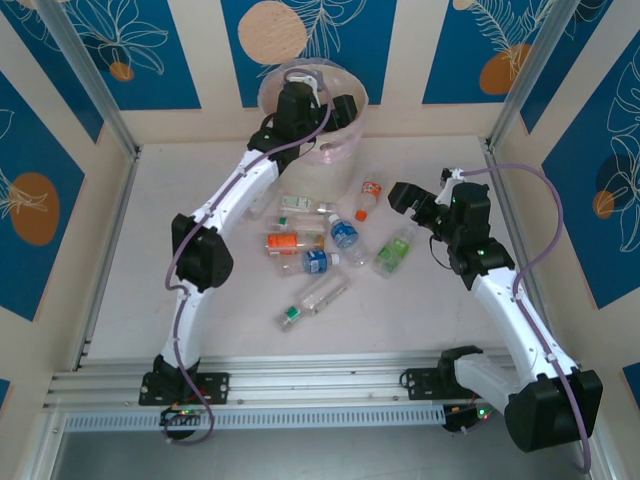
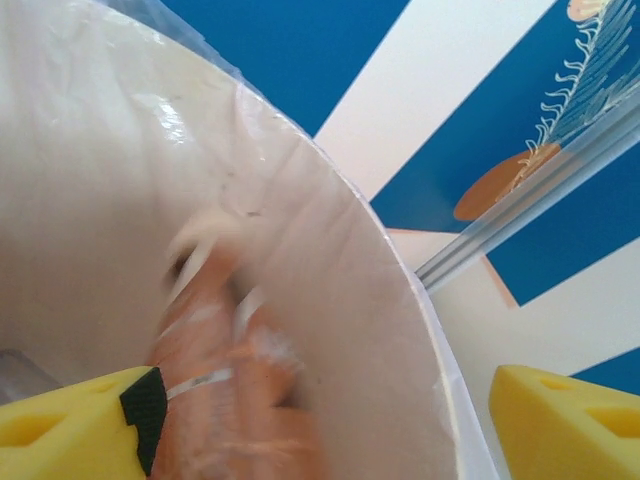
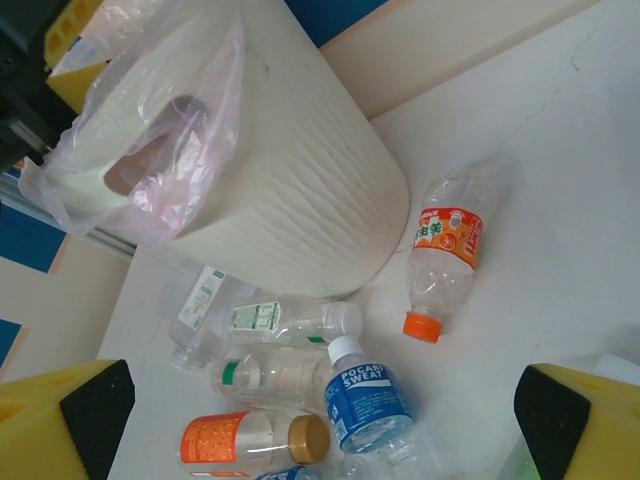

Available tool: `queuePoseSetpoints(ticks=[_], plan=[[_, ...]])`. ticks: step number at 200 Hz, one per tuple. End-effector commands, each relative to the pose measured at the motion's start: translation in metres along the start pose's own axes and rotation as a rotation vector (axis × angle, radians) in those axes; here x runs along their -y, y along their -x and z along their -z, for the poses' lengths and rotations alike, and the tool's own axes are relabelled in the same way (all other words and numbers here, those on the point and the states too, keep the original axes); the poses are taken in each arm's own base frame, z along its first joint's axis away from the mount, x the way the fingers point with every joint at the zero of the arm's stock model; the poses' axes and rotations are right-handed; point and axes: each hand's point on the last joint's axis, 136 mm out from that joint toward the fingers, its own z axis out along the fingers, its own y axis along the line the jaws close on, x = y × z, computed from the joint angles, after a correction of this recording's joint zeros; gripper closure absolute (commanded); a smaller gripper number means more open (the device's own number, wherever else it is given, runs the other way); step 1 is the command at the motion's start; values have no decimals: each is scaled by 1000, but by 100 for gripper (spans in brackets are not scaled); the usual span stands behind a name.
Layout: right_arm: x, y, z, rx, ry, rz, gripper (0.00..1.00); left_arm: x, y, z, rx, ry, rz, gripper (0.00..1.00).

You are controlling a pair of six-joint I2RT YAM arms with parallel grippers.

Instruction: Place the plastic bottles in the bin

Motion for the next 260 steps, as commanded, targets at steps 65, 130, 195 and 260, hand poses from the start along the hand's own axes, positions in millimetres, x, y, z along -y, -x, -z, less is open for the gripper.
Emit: queuePoseSetpoints(ticks=[65, 130, 195, 260], plan=[[6, 3, 2, -1, -45, 29, 0, 60, 20, 37, -58, -190, -221, 3], [16, -2, 2, -16, -91, 25, 0, 77, 24, 71, -108, -233, -286, 0], [43, -16, -1, -50, -209, -21, 1, 87, 27, 103, -101, -251, -312, 0], [72, -46, -6, -132, -313, -101, 0, 63, 25, 163, 115, -190, -358, 0]])
